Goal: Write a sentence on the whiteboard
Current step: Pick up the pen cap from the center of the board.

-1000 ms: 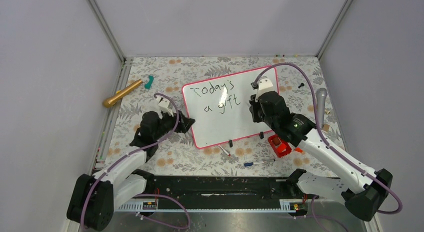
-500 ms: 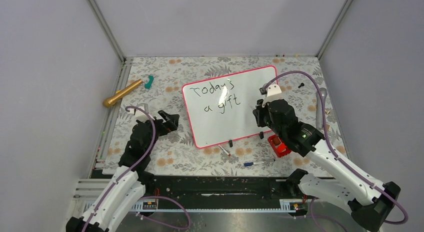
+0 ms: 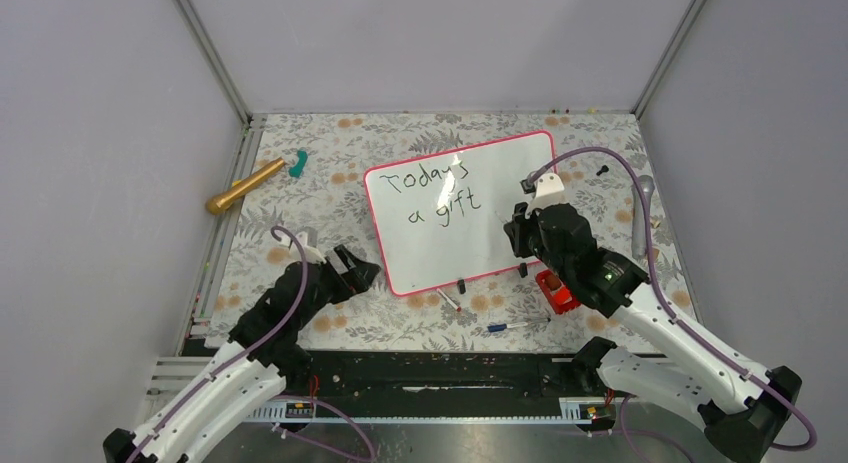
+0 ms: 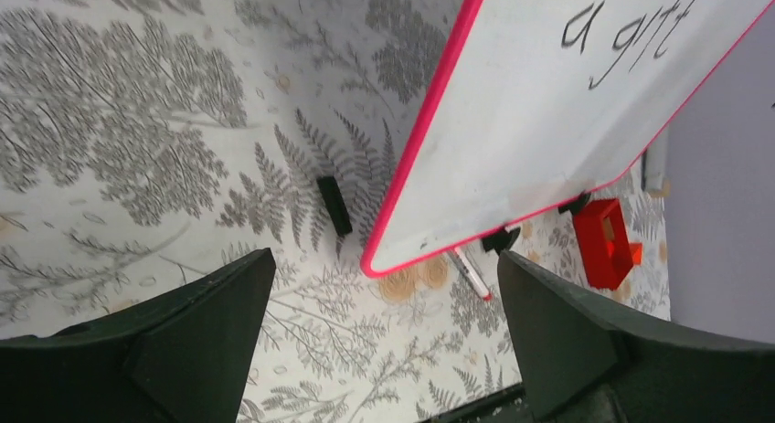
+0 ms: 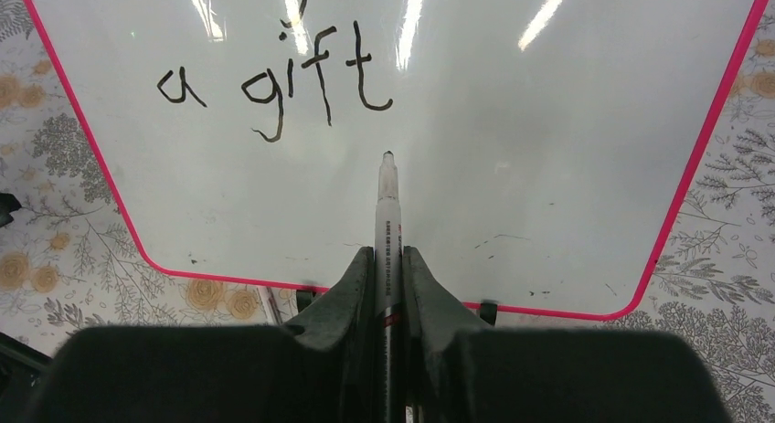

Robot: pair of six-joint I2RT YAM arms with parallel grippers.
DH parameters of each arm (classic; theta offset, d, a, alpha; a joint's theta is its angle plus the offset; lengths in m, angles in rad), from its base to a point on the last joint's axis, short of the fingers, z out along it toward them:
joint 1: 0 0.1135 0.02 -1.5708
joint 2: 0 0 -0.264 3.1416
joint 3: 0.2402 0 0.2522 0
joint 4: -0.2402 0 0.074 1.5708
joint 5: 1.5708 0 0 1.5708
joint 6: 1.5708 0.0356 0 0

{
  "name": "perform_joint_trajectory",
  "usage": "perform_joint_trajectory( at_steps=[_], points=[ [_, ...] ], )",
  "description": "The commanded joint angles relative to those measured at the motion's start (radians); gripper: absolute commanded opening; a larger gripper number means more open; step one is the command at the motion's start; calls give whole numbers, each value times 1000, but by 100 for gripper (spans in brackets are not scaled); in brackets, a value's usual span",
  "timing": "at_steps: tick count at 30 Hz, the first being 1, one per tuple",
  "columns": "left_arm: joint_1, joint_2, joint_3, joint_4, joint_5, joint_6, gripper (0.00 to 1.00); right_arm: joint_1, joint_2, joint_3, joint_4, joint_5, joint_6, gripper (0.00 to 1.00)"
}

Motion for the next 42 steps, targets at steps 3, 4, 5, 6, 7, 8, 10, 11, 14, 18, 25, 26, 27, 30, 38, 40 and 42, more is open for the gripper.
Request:
perform_joint_trajectory(
  at_steps=[3,4,5,6,7,8,10,11,14,18,25,26,27,30,38,40,42],
  points=[
    [-82,140,37,-125,-111,-155,89,-7,-37,-14,54,0,22,0],
    [-82,171,46,-127,-126,-175,87,-8,-39,-13,53,-3,21,0],
    [-81,193,62,-130,-144,-198,86,-7,-41,-11,52,-7,21,0],
    [-80,211,81,-155,-188,-237,84,-8,-42,-10,51,-11,23,0],
    [-81,220,102,-182,-222,-276,80,-8,-44,-7,51,-14,25,0],
    [-80,218,114,-191,-250,-296,77,-8,-45,-7,49,-18,28,0],
    [-65,201,122,-173,-264,-306,70,-8,-47,-7,47,-26,31,0],
    [-44,202,119,-150,-240,-298,68,-7,-47,-7,46,-30,34,0],
    [88,290,112,-73,-49,-252,67,-7,-38,-8,46,-37,40,0],
    [210,476,118,47,196,-206,70,-7,-26,0,45,-47,42,0],
    [230,636,185,122,290,-202,71,-7,-10,15,39,-54,46,0],
    [233,647,187,133,301,-204,71,-6,-5,18,37,-58,48,0],
    [237,659,190,145,314,-204,71,-7,-1,21,34,-62,48,0],
    [247,726,196,189,382,-211,72,-8,11,28,28,-65,50,0],
    [255,973,344,53,462,-184,67,-7,10,49,7,-50,46,0],
    [255,995,369,8,453,-178,66,-7,9,52,2,-45,46,0],
    [255,1011,379,-3,464,-179,65,-7,10,54,0,-41,46,0]
  ],
)
